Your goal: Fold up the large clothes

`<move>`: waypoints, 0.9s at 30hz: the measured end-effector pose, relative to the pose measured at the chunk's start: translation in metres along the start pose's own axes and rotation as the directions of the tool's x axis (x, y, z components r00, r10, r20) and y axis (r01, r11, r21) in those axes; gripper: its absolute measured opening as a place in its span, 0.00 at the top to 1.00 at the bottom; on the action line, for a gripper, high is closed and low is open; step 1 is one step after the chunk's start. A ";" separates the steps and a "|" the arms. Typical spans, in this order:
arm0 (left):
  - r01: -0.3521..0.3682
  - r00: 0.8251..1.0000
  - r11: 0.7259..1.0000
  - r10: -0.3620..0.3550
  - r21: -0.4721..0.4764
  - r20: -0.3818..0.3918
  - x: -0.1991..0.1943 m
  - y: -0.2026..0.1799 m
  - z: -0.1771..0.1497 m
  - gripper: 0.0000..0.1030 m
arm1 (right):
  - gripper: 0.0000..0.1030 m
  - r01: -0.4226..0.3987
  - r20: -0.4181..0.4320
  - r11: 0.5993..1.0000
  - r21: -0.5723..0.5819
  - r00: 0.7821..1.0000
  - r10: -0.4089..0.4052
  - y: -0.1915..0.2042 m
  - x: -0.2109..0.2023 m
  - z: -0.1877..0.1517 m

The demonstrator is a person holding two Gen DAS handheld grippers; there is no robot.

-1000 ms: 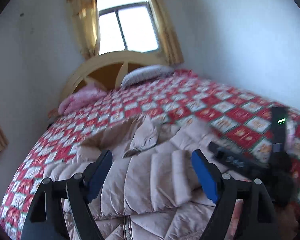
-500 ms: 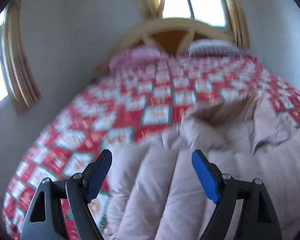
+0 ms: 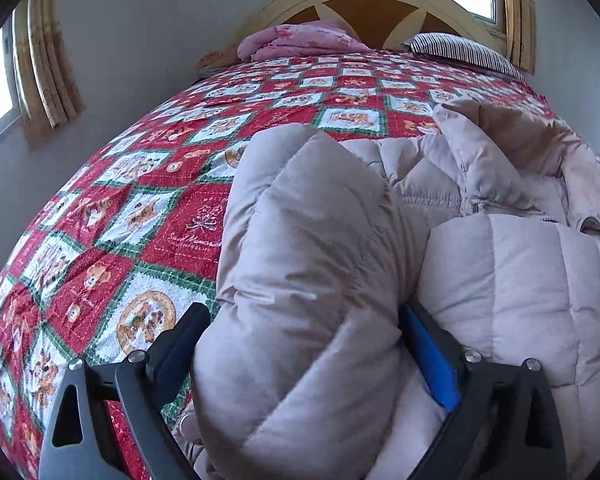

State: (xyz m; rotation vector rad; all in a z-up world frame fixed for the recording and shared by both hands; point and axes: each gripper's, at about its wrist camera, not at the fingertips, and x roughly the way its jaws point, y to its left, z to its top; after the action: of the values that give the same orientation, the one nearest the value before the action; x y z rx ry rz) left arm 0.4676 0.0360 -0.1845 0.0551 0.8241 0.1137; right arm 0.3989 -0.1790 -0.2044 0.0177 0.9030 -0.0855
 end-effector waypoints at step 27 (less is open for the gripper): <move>0.033 0.999 0.999 -0.032 0.009 -0.023 0.009 -0.043 0.014 0.01 | 0.01 -0.003 0.004 1.000 0.011 1.000 0.002 0.003 0.006 0.007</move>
State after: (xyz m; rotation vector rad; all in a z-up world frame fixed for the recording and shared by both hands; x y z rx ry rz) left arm 0.4876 -0.0059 -0.1859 0.0488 0.8484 0.0801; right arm 0.4084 -0.1771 -0.2044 0.0291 0.8989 -0.0883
